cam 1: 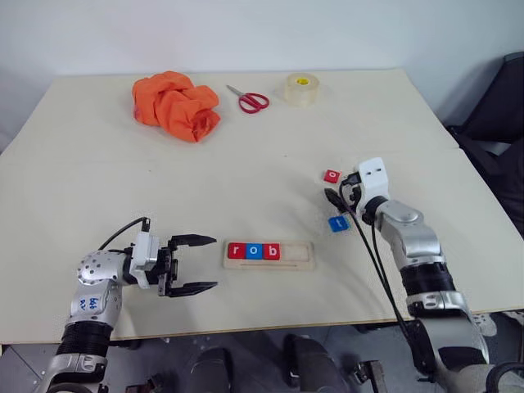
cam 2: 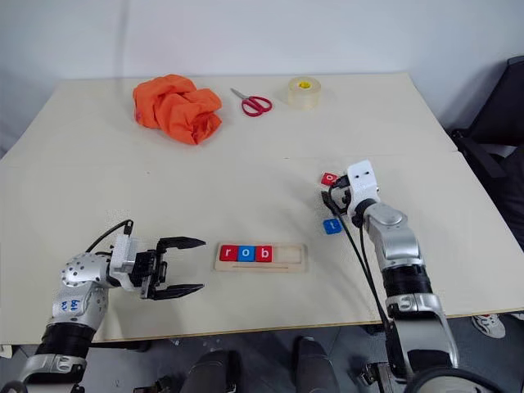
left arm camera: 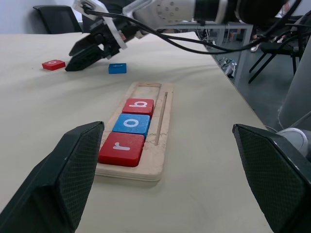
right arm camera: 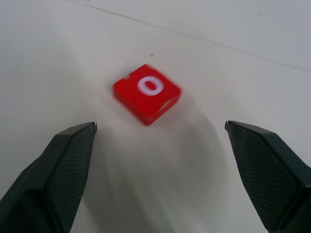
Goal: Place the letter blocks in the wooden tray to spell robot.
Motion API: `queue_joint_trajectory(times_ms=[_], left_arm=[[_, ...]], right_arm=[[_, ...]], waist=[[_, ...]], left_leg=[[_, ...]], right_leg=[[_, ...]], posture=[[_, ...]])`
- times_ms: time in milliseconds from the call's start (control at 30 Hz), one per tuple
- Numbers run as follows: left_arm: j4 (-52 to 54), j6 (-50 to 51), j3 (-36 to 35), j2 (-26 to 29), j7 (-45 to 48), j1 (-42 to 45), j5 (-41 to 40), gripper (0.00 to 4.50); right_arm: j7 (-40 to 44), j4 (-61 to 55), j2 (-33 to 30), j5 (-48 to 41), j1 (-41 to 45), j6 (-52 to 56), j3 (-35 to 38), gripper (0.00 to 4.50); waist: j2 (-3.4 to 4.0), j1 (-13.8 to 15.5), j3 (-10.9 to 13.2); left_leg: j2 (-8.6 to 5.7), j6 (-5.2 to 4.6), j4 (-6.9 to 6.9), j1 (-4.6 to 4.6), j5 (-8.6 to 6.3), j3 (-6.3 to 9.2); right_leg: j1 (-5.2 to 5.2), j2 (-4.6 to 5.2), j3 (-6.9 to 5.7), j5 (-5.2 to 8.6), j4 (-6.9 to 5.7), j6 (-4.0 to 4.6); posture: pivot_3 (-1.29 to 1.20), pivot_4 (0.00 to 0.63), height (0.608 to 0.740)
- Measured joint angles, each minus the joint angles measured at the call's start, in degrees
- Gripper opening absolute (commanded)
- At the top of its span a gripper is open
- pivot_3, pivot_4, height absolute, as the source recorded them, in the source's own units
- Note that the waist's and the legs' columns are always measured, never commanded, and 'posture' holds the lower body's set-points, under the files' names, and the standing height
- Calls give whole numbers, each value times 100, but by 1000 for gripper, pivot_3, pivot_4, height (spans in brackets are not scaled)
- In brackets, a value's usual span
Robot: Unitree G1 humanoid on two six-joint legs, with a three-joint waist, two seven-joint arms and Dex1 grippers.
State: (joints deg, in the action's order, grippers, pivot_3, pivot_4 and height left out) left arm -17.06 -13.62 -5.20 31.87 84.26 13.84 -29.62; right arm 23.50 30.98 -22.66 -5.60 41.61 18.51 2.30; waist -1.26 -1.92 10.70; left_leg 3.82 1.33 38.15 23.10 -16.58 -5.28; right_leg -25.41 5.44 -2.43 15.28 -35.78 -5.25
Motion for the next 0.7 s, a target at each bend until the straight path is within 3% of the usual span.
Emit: queue_joint_trajectory(times_ms=[400, 700], left_arm=[[338, 104, -130, 15, -164, -256, 0, 4500], [540, 140, -169, 48, -292, -420, 0, 4500]], right_arm=[[1539, 2149, -219, 351, 1171, -1276, -401, 4429], [1670, 3574, -278, 743, 1895, -2058, -473, 4429]], waist=[[4, -14, 2], [5, -23, 2]], left_leg=[[-1, 0, 1, -1, 0, -5], [-1, 3, 0, -3, 1, -5]], right_leg=[[0, 2, 4, -1, 0, -1], [0, 4, 5, 0, -1, 0]], posture=[[0, 150, 740], [0, 150, 740]])
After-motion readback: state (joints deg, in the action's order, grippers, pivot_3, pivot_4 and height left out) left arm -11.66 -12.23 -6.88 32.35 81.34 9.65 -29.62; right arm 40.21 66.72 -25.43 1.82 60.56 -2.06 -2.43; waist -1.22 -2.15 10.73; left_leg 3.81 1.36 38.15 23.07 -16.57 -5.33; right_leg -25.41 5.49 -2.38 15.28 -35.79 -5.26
